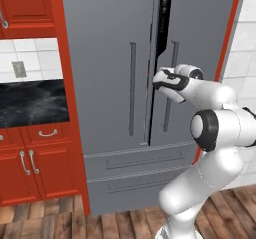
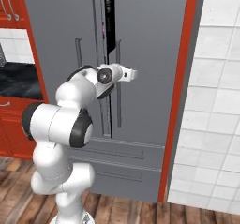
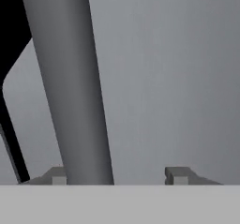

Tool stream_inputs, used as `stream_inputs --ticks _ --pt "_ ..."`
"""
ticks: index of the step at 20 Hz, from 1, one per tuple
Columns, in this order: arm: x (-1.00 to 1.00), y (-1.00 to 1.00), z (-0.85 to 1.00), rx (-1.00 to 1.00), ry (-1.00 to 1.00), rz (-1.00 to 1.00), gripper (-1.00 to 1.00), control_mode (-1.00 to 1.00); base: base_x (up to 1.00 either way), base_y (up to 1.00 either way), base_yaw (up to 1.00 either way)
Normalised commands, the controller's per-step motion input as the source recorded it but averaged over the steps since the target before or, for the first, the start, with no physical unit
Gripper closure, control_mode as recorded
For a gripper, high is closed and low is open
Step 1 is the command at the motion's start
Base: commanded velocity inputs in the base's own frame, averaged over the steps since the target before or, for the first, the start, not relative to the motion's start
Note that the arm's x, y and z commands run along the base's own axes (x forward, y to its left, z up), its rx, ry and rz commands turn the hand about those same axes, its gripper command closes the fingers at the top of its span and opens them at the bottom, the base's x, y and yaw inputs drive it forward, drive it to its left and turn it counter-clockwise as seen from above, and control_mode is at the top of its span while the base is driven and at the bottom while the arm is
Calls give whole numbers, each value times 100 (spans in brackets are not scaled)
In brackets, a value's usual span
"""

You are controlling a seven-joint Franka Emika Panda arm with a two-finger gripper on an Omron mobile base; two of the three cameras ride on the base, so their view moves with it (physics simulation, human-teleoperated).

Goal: Take the donuts from the fridge and place them on the empty tray on the dining counter.

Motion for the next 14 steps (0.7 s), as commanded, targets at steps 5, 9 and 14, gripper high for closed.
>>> stream_inputs --ticks 5,9,14 --pt "-69 -21 0 0 22 0 100 -100 0 0 0" --pt "-100 -66 -2 0 23 -1 100 -100 0 0 0" --pt "-97 -89 -11 0 14 -6 100 -100 0 0 0"
